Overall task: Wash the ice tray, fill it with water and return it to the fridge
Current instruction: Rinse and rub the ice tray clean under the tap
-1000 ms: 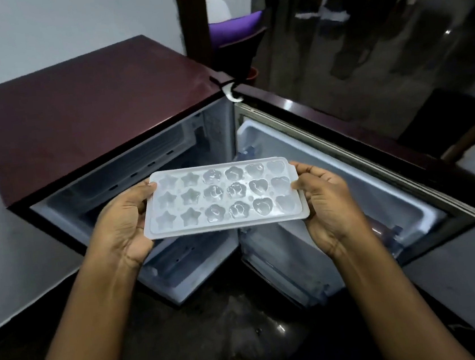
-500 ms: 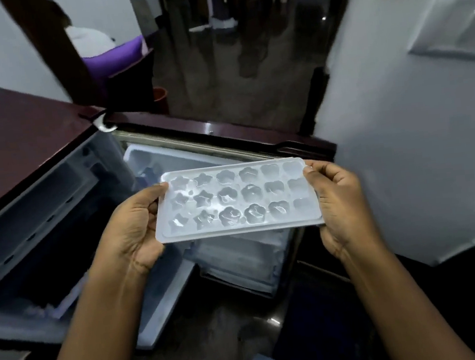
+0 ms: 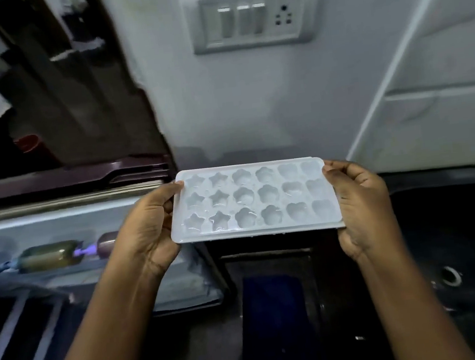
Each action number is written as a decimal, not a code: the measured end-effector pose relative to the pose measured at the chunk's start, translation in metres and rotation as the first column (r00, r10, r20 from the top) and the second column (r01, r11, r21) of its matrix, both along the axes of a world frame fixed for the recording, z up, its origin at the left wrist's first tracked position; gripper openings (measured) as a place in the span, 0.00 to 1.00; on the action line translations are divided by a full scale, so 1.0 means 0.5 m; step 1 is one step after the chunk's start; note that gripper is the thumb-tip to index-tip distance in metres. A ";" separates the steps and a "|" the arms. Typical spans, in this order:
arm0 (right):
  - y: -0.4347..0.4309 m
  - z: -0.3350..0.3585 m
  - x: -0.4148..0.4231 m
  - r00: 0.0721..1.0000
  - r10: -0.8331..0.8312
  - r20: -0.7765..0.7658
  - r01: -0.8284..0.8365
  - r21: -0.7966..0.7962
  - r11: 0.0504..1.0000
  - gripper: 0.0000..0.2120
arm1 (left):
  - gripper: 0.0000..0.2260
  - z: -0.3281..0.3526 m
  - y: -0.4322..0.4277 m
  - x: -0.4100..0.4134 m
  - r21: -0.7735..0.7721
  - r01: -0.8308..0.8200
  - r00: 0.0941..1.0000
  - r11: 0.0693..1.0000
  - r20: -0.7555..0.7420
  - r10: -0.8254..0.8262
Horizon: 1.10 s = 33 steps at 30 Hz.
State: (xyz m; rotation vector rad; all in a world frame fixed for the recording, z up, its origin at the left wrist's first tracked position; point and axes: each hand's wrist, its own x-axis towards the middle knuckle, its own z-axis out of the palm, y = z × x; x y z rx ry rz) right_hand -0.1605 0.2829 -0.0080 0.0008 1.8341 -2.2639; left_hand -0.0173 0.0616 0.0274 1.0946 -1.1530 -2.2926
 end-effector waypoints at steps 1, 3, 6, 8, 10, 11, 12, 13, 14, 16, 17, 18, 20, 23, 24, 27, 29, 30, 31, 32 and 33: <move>0.034 -0.004 -0.013 0.999 -0.040 0.001 0.040 0.004 0.999 0.05 | 0.27 -0.006 0.023 -0.030 -0.006 0.045 0.999 0.999 -0.005 -0.045; 0.091 -0.011 -0.033 0.994 -0.109 0.007 0.109 0.002 0.994 0.05 | 0.27 -0.014 0.063 -0.081 -0.016 0.121 0.993 0.992 0.003 -0.121; 0.177 -0.021 -0.054 0.974 -0.224 0.018 0.224 0.008 0.975 0.04 | 0.16 -0.027 0.121 -0.154 -0.013 0.209 0.978 0.978 0.018 -0.209; 0.227 -0.028 -0.063 0.958 -0.285 0.016 0.284 0.018 0.959 0.04 | 0.08 -0.033 0.158 -0.194 -0.010 0.259 0.965 0.966 0.051 -0.258; 0.281 -0.036 -0.072 0.937 -0.350 0.018 0.349 0.032 0.936 0.04 | 0.08 -0.044 0.201 -0.239 -0.007 0.332 0.941 0.943 0.071 -0.331; 0.307 -0.040 -0.075 0.924 -0.382 0.024 0.381 0.036 0.924 0.04 | 0.08 -0.048 0.223 -0.261 -0.006 0.369 0.926 0.929 0.084 -0.367; 0.332 -0.044 -0.077 0.910 -0.413 0.032 0.412 0.038 0.911 0.05 | 0.08 -0.052 0.245 -0.282 -0.009 0.403 0.911 0.915 0.097 -0.401; 0.353 -0.047 -0.078 0.898 -0.438 0.040 0.436 0.042 0.899 0.05 | 0.08 -0.055 0.264 -0.300 -0.014 0.431 0.898 0.902 0.106 -0.427; 0.378 -0.051 -0.077 0.882 -0.469 0.050 0.468 0.044 0.883 0.05 | 0.08 -0.058 0.287 -0.321 -0.015 0.464 0.881 0.886 0.114 -0.459; 0.423 -0.058 -0.072 0.842 -0.535 0.070 0.532 0.050 0.845 0.06 | 0.08 -0.063 0.333 -0.361 -0.007 0.526 0.844 0.850 0.123 -0.522; 0.444 -0.062 -0.066 0.819 -0.568 0.079 0.565 0.054 0.823 0.06 | 0.08 -0.065 0.355 -0.381 0.001 0.557 0.824 0.830 0.124 -0.553; 0.461 -0.066 -0.061 0.799 -0.595 0.084 0.592 0.058 0.804 0.06 | 0.08 -0.066 0.373 -0.398 0.009 0.585 0.804 0.811 0.124 -0.581; 0.503 -0.074 -0.052 0.740 -0.667 0.090 0.664 0.062 0.745 0.03 | 0.08 -0.068 0.420 -0.441 0.022 0.658 0.745 0.753 0.131 -0.655; 0.549 -0.081 -0.044 0.647 -0.758 0.085 0.752 0.096 0.652 0.05 | 0.14 -0.068 0.488 -0.502 0.049 0.750 0.651 0.659 0.118 -0.750; 0.564 -0.083 -0.043 0.609 -0.789 0.081 0.782 0.108 0.614 0.06 | 0.15 -0.070 0.512 -0.523 0.056 0.782 0.613 0.621 0.113 -0.782; 0.601 -0.090 -0.043 0.496 -0.865 0.072 0.856 0.128 0.501 0.05 | 0.20 -0.081 0.574 -0.587 0.077 0.860 0.496 0.505 0.104 -0.862; 0.617 -0.097 -0.049 0.434 -0.898 0.076 0.886 0.142 0.441 0.03 | 0.17 -0.088 0.609 -0.630 0.090 0.896 0.428 0.436 0.091 -0.899; 0.625 -0.101 -0.054 0.398 -0.914 0.075 0.901 0.154 0.405 0.03 | 0.14 -0.090 0.626 -0.652 0.108 0.914 0.385 0.392 0.083 -0.919; 0.632 -0.105 -0.060 0.364 -0.928 0.076 0.914 0.162 0.372 0.03 | 0.12 -0.092 0.643 -0.674 0.125 0.928 0.344 0.350 0.073 -0.936; 0.639 -0.110 -0.066 0.328 -0.942 0.075 0.927 0.169 0.336 0.03 | 0.11 -0.095 0.660 -0.697 0.136 0.940 0.308 0.314 0.065 -0.949; 0.644 -0.117 -0.071 0.297 -0.952 0.075 0.935 0.178 0.305 0.04 | 0.12 -0.098 0.675 -0.715 0.139 0.950 0.276 0.281 0.058 -0.960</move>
